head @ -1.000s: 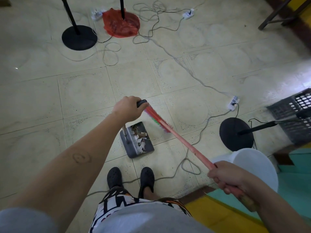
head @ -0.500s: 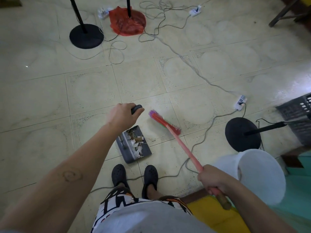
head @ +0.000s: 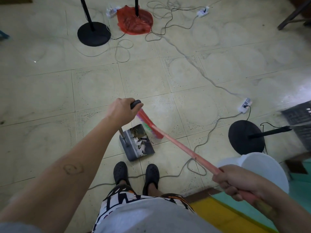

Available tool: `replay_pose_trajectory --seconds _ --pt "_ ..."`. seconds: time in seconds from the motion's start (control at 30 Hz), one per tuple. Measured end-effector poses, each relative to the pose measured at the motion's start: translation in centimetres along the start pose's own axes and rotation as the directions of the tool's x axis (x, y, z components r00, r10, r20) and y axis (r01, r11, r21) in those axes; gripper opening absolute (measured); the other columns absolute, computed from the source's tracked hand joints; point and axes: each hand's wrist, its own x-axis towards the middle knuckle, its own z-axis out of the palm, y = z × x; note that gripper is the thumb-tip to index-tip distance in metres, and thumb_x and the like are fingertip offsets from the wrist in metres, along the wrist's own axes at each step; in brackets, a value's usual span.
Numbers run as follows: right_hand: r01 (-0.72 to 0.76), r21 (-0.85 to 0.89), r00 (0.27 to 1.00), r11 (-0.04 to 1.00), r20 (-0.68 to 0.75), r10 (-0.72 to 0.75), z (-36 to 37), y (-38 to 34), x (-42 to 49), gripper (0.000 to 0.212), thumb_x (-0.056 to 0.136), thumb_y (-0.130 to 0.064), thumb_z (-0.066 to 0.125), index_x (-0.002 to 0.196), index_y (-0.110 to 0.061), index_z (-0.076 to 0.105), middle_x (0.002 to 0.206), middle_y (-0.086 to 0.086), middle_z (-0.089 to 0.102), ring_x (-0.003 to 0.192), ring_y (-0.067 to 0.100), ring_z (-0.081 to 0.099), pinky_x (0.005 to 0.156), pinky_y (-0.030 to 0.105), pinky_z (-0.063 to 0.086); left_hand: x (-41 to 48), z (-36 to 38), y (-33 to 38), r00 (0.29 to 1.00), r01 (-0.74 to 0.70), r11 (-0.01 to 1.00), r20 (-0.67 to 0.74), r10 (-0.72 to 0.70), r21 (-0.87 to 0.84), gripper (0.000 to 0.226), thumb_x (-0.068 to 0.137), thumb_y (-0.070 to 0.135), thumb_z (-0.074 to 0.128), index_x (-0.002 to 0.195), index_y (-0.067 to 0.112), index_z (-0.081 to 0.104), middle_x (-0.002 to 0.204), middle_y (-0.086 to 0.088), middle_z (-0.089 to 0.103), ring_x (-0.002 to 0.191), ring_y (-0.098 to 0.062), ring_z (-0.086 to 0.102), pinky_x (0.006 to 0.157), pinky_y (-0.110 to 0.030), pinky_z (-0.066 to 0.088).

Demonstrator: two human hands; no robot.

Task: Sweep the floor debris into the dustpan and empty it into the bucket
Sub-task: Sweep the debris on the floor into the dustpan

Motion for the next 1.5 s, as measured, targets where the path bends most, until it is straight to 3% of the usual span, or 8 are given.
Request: replay_pose_trajectory --seconds 0.23,0.5,0.63,0.77,0.97,1.33,1.43,1.5 --pt "0.053 -0.111 0.981 0.992 -0.180 -0.073 1.9 -1.5 2.6 0.004 0.091 -0.004 0.050 0.091 0.000 0.049 0.057 0.003 0.042 0.038 0.009 0.036 0.036 0.021 0.034 -0.7 -1.8 -1.1 0.997 -0.049 0.998 -0.051 0.051 0.032 0.045 0.096 0.053 0.049 0.079 0.014 0.063 0.065 -0.005 0.061 0.060 -0.023 0.055 0.047 -0.024 0.031" --pt "0.018 -0.165 0.989 0.986 -0.140 -0.042 6.2 -1.3 4.9 0.006 0.091 -0.003 0.048 0.096 -0.001 0.048 0.062 0.005 0.047 0.040 0.010 0.042 0.037 0.022 0.039 -1.5 0.4 -1.1 1.000 -0.013 0.998 -0.020 0.012 -0.066 0.046 0.094 0.052 0.054 0.077 0.010 0.063 0.063 -0.009 0.061 0.062 -0.029 0.059 0.053 -0.031 0.043" --pt "-0.092 0.165 0.995 0.982 0.040 0.086 6.6 -0.9 5.1 0.011 0.092 0.000 0.050 0.102 -0.001 0.047 0.053 -0.003 0.037 0.033 0.006 0.031 0.030 0.018 0.030 -1.1 0.5 -1.4 1.000 0.014 0.998 0.015 -0.013 -0.059 0.046 0.094 0.054 0.052 0.081 0.012 0.066 0.066 -0.007 0.063 0.061 -0.024 0.058 0.052 -0.027 0.041" --pt "-0.196 0.491 0.973 0.849 0.203 0.107 4.8 -0.5 2.6 0.007 0.096 -0.002 0.047 0.093 -0.007 0.043 0.057 -0.004 0.025 0.030 0.004 0.023 0.025 0.013 0.020 -0.9 -0.1 -2.6 1.000 0.027 0.997 0.018 -0.025 -0.074 0.049 0.095 0.052 0.051 0.081 0.008 0.066 0.069 -0.011 0.065 0.058 -0.022 0.055 0.047 -0.025 0.035" --pt "-0.042 0.223 0.997 0.974 0.074 0.026 5.7 -1.2 0.2 0.008 0.095 -0.002 0.050 0.089 -0.005 0.046 0.054 0.001 0.033 0.032 0.009 0.027 0.028 0.016 0.027 -1.0 -1.4 -4.8 0.998 0.058 0.997 0.017 -0.057 -0.057 0.044 0.096 0.052 0.049 0.074 0.015 0.061 0.061 -0.003 0.056 0.054 -0.019 0.050 0.044 -0.022 0.027" --pt "0.000 -0.120 0.984 0.993 -0.178 -0.021 9.4 -2.5 2.7 0.004 0.090 -0.003 0.048 0.093 -0.001 0.046 0.061 0.005 0.043 0.038 0.010 0.038 0.037 0.022 0.036 -1.0 -3.2 -6.7 1.000 -0.023 1.000 0.005 0.023 0.011 0.044 0.095 0.055 0.049 0.093 0.017 0.069 0.074 -0.004 0.066 0.066 -0.021 0.059 0.048 -0.024 0.038" --pt "-0.034 -0.092 0.988 0.995 -0.151 0.020 11.6 -2.4 4.0 0.012 0.088 -0.003 0.048 0.101 0.000 0.049 0.061 0.006 0.045 0.038 0.010 0.039 0.037 0.022 0.037 -1.2 -2.5 -6.3 0.999 -0.044 0.999 0.025 0.043 0.004 0.044 0.095 0.052 0.051 0.092 0.013 0.070 0.074 -0.006 0.067 0.064 -0.020 0.057 0.048 -0.023 0.036" --pt "-0.078 0.081 0.995 0.994 -0.061 0.083 12.4 -2.7 4.3 0.004 0.089 0.000 0.048 0.094 0.000 0.049 0.054 0.001 0.041 0.034 0.009 0.035 0.032 0.019 0.033 -1.2 -2.2 -6.3 0.998 -0.051 0.999 0.039 0.051 -0.004 0.043 0.095 0.053 0.051 0.093 0.014 0.070 0.075 -0.006 0.067 0.065 -0.020 0.058 0.048 -0.024 0.036"
